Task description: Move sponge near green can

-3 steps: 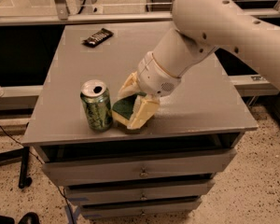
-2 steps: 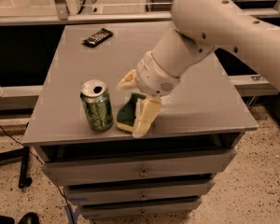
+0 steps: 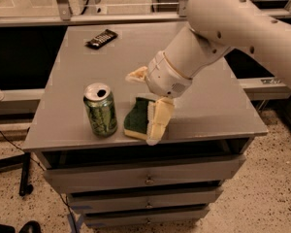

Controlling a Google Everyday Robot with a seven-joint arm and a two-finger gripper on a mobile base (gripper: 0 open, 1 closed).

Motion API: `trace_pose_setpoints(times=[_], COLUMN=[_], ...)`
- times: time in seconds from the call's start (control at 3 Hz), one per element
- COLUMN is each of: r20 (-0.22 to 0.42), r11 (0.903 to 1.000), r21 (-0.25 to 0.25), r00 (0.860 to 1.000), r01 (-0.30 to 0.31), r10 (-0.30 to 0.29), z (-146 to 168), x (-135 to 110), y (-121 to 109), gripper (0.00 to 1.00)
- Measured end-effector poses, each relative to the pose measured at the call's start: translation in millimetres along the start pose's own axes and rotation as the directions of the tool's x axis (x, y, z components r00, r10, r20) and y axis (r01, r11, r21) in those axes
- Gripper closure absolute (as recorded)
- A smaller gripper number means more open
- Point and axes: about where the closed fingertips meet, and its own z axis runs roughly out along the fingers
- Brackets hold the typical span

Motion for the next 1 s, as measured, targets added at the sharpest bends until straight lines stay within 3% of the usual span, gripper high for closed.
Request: trace_pose_setpoints(times=[0.33, 0.67, 1.0], r20=[0.041, 0.104, 0.170], r11=[0.9948, 0.9664, 0.9115], r21=[0.052, 0.178, 0.328], r00=[0.995, 0.980, 0.965], r01=[-0.088, -0.185, -0.248], r10=[0.086, 0.169, 0.202], z=[-30, -88, -154], x=[33, 77, 109], y=[-17, -44, -64], gripper=[0.00, 0.00, 0.00])
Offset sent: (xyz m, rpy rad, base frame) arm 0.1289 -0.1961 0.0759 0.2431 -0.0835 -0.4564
